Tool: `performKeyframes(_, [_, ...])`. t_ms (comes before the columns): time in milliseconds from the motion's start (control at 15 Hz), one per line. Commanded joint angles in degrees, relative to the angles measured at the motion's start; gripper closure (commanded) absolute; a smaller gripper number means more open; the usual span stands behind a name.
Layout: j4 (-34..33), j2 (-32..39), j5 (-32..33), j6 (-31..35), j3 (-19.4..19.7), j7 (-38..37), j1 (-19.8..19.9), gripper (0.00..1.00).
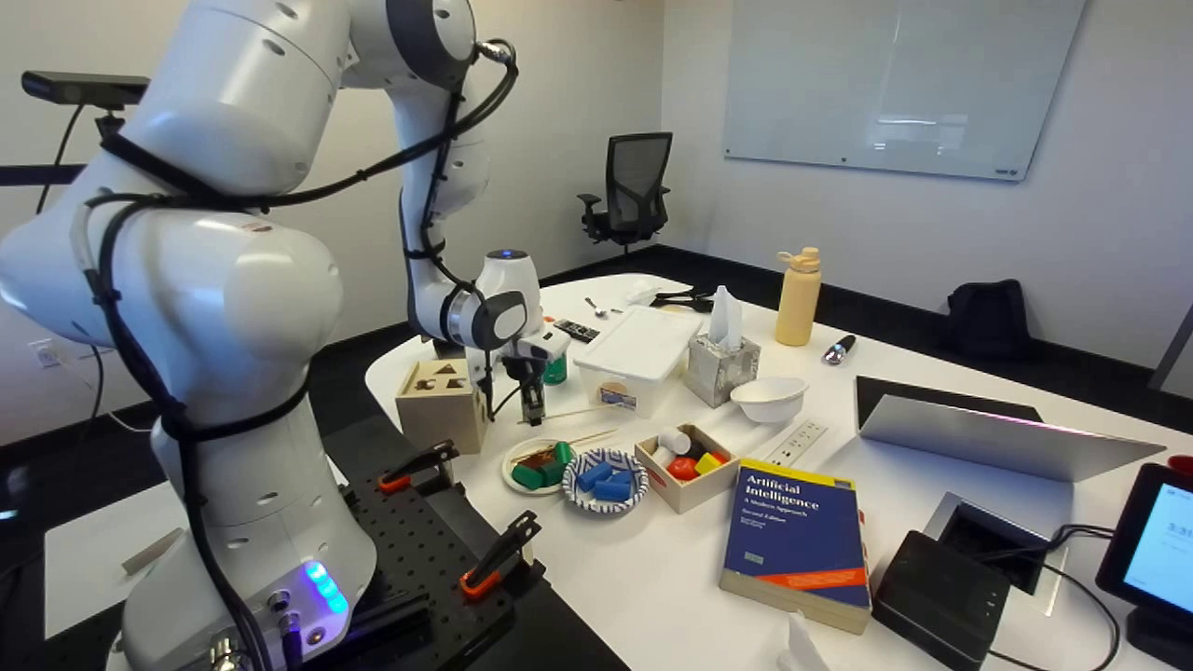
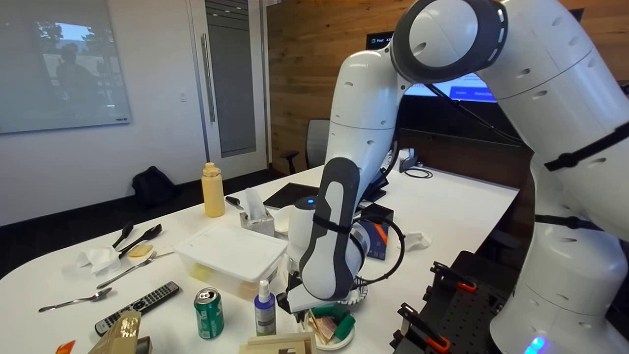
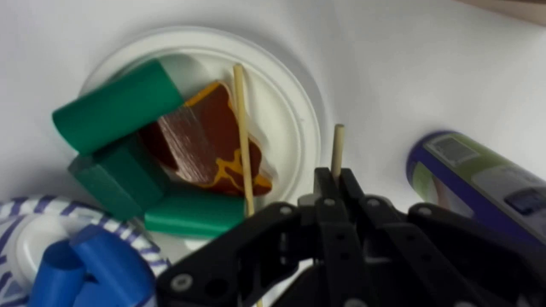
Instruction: Use the chopstick to stir in the bowl
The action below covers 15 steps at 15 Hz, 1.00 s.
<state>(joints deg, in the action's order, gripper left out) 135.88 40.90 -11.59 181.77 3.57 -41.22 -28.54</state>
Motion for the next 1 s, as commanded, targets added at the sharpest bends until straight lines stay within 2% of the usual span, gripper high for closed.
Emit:
performKeyframes(0, [4.6,-9.1,-2.2,0.4,1.0,2.4,-1.4,0.99])
performKeyframes(133, [5.5,-11.6,-3.1,2.7,-2.7,2.5,2.5,0.99])
performKeyframes(200, [6.1,-12.3,-3.9,4.0,-6.0,2.8,5.6,0.99])
performKeyframes(267, [6.8,-12.6,-4.8,6.0,-10.1,3.0,9.4,0.99])
performKeyframes(333, [7.6,-12.3,-5.6,8.9,-16.0,3.2,14.9,0.99])
performKeyframes(467, [8.5,-9.3,2.0,14.9,-25.0,-3.6,23.8,0.99])
performKeyframes(533, [9.8,-7.4,3.9,18.0,-29.8,-4.1,28.5,0.99])
performKeyframes(667, [14.1,-4.5,11.2,22.3,-36.4,-6.6,38.0,0.99])
performKeyframes(733, [13.4,-6.4,15.2,17.2,-38.4,-8.7,42.5,0.99])
performKeyframes(933, [18.2,-5.2,21.8,16.9,-44.2,-8.8,56.0,0.99])
